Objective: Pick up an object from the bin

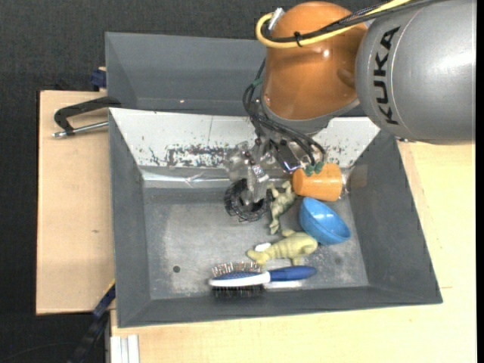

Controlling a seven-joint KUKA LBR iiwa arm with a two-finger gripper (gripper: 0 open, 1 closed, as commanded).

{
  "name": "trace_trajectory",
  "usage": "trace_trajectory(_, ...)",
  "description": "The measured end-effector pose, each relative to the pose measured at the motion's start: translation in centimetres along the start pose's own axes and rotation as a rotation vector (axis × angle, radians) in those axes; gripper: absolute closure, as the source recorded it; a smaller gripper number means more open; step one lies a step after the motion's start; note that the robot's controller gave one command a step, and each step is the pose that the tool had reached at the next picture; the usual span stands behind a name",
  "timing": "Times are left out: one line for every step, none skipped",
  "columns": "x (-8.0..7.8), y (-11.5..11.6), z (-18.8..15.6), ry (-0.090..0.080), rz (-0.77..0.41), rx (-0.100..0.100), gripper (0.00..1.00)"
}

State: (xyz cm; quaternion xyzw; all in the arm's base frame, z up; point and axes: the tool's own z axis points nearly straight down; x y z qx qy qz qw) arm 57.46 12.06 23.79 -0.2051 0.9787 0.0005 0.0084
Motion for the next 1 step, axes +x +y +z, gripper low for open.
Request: trace_trajectory(-0.52, -4.08, -0.34, 0.007, -0.296, -0.001, 1.00)
